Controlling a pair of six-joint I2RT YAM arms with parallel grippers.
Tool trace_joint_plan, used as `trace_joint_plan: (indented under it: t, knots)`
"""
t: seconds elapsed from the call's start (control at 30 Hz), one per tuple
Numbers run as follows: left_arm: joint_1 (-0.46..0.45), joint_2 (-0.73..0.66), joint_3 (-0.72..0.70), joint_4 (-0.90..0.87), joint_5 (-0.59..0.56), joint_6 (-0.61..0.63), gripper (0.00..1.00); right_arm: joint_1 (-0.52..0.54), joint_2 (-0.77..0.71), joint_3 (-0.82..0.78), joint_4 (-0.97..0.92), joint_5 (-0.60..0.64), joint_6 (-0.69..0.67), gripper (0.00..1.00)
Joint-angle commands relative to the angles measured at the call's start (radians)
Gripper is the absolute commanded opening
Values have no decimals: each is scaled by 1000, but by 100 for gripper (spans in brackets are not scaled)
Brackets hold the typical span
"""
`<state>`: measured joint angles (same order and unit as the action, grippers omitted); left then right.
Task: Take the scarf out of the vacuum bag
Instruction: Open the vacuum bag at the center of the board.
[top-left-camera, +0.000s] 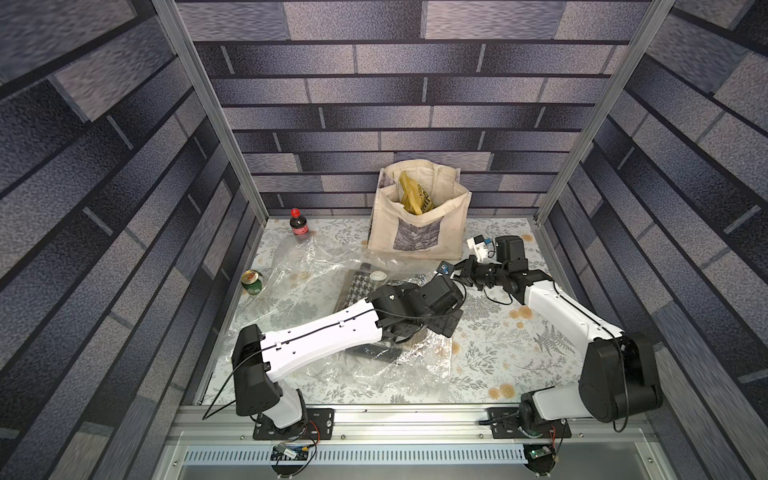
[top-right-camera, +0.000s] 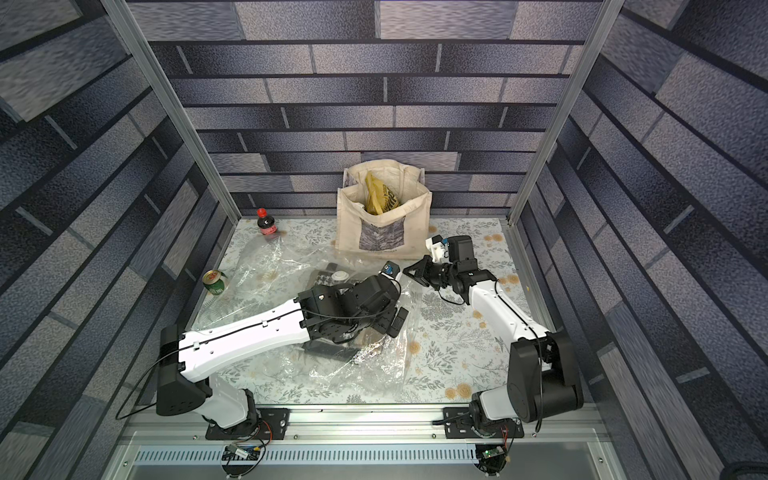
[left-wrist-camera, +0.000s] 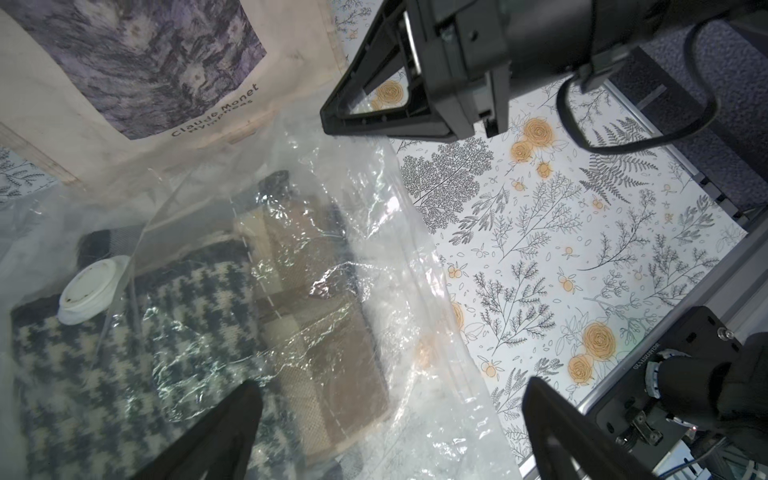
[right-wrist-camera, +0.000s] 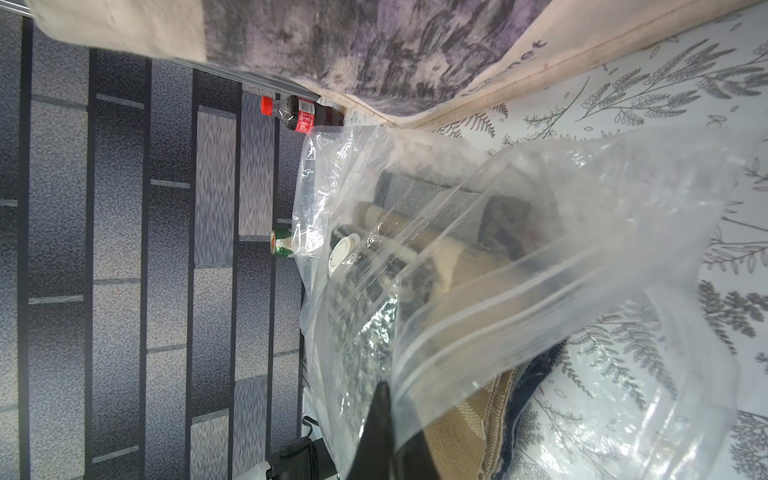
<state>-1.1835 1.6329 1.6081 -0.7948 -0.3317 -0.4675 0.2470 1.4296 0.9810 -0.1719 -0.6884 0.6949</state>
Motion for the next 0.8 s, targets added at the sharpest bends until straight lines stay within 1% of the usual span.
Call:
trace_joint_plan:
  t: [0.0, 0.1, 0.17, 0.33, 0.4, 0.5, 0.57, 0.67, 0.77]
  knots:
    - [-52, 127, 182, -273, -181, -148, 100, 9, 16, 33, -70, 34, -13, 0]
    - [-99, 267, 322, -386, -307, -205, 100, 11, 16, 39, -69, 44, 9, 1]
    - [-124, 324, 358, -397, -366, -242, 100, 10, 17, 46, -71, 43, 27, 1]
    - [-134, 370, 333, -362, -380, -281, 100, 11, 23, 75, -99, 21, 44, 1]
    - [-136, 379, 312, -358, -382, -299, 100, 11, 26, 119, -107, 3, 47, 2]
    - [-143, 400, 306, -398, -440, -355, 100, 11, 30, 138, -120, -7, 55, 2]
    - [-148, 415, 314, -417, -469, -378, 100, 11, 29, 142, -116, -19, 67, 2]
    - [-154, 446, 344, -420, -455, -372, 100, 11, 26, 135, -98, -25, 91, 2]
    - [-169, 495, 404, -454, -464, -385, 100, 11, 26, 132, -85, -32, 108, 2]
